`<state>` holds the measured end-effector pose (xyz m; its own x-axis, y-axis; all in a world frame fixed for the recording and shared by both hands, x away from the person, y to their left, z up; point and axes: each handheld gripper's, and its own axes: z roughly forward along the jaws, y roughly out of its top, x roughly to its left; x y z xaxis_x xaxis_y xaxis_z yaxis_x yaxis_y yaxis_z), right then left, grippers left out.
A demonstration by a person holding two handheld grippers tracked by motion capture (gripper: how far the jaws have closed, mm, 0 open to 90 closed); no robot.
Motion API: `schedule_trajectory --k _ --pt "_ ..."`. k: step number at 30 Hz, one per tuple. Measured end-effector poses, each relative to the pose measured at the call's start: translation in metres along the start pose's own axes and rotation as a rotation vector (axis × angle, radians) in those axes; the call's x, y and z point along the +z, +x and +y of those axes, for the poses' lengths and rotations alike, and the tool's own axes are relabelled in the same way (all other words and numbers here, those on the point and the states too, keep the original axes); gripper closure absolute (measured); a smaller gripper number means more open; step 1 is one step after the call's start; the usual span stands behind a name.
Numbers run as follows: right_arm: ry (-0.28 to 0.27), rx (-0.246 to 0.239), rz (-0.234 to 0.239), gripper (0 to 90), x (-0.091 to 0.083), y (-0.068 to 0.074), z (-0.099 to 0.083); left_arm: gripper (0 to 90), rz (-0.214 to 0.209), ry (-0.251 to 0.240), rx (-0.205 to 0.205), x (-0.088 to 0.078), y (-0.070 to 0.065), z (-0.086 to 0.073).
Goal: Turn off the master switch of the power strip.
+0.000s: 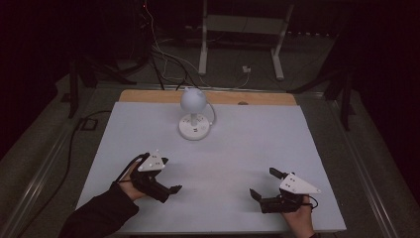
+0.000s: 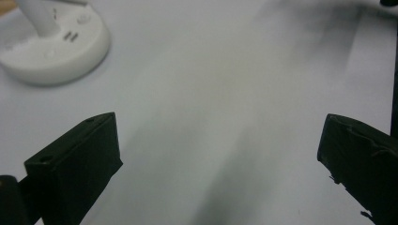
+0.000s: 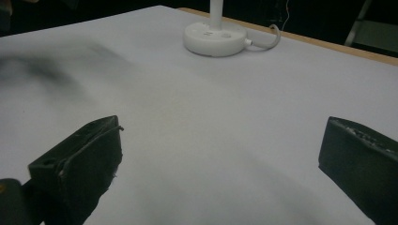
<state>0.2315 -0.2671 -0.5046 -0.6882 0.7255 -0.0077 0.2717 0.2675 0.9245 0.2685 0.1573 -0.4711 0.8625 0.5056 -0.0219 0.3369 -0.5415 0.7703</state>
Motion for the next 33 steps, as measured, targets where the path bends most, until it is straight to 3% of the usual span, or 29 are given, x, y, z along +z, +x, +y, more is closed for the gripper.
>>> schedule_trajectory --k 18,22,24,33 --pt "0.005 0.003 0.006 0.0 0.000 -0.001 -0.001 0.3 0.040 0.041 -0.075 -0.016 0.001 -0.061" --pt "0.008 -0.002 0.008 0.0 0.001 0.000 -0.001 0.3 0.059 0.049 -0.066 -0.019 0.002 -0.073" --pt "0.010 -0.003 0.008 0.0 0.001 0.000 -0.001 0.3 0.083 0.053 -0.071 -0.019 0.003 -0.076" --pt "0.009 0.002 0.012 0.0 0.002 -0.001 -0.001 0.3 0.084 0.019 -0.075 -0.019 0.005 -0.076"
